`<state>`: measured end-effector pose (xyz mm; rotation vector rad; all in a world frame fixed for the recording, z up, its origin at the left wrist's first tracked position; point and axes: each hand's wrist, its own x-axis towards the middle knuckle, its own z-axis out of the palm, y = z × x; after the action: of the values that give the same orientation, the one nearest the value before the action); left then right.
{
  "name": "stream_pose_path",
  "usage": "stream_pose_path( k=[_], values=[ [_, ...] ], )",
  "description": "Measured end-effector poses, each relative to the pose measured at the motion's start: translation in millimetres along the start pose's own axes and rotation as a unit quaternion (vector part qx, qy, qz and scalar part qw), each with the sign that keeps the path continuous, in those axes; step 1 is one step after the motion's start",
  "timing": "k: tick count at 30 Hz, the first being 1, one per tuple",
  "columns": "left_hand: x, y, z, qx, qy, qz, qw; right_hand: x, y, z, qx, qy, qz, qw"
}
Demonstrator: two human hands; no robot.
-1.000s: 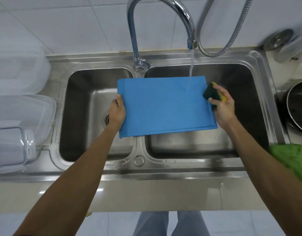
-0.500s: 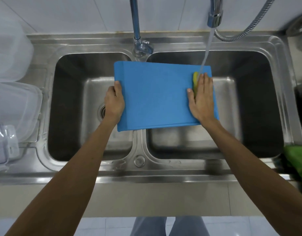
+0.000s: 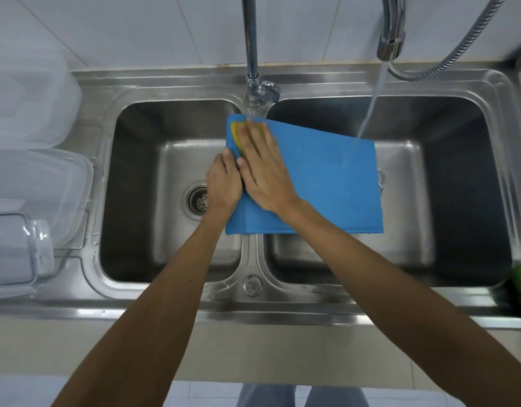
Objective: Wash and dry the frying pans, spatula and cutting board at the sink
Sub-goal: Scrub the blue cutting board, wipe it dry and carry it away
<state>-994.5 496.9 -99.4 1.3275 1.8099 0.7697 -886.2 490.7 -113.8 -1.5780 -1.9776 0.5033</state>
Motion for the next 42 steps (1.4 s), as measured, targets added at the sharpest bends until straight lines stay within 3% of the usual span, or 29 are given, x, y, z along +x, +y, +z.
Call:
stream_pose_path(
  k=[6, 11, 14, 22, 25, 29, 33, 35, 38, 42],
  values=[
    [-2.3, -1.6, 8.4, -0.097, 0.026, -0.055, 0.993, -58.4, -6.2, -4.9, 0.002, -0.035, -0.007, 0.999],
    [-7.2, 5.0, 10.9, -0.126, 0.035, -0.087, 0.988, 19.5, 12.3, -11.9, 0.029, -0.035, 0.094, 0.995],
    [-7.3, 6.7, 12.4, -0.108, 0.019, -0.081, 0.991, 35.9, 21.0, -7.3, 0.028, -0.029, 0.097, 0.994],
    [-11.1, 17.8, 9.6, -0.094, 0.005, -0.119, 0.988, -108.1, -32.7, -6.4, 0.051, -0.084, 0.088, 0.991],
    [-13.1, 21.6, 7.0, -0.080, -0.020, -0.118, 0.990, -128.5, -23.2, -17.2, 0.004, -0.117, 0.068, 0.991],
    [-11.7, 18.9, 5.4, -0.103, -0.046, -0.123, 0.986, -126.0, 43.1, -27.4, -0.031, -0.091, 0.217, 0.971],
    [-11.0, 17.8, 6.6, -0.125, -0.030, -0.126, 0.984, -133.4, 130.8, -48.6, -0.020, -0.040, 0.400, 0.916],
    [-11.1, 16.9, 6.6, -0.127, -0.033, -0.118, 0.984, -129.7, 137.8, -44.0, 0.005, -0.006, 0.441, 0.897],
    [-12.6, 20.7, 8.2, -0.123, -0.036, -0.108, 0.986, -126.3, 90.0, -12.7, 0.019, 0.023, 0.341, 0.940],
    [-14.5, 24.0, 8.9, -0.096, -0.018, -0.096, 0.991, -116.3, 21.9, -7.2, 0.063, -0.023, 0.176, 0.982]
  ],
)
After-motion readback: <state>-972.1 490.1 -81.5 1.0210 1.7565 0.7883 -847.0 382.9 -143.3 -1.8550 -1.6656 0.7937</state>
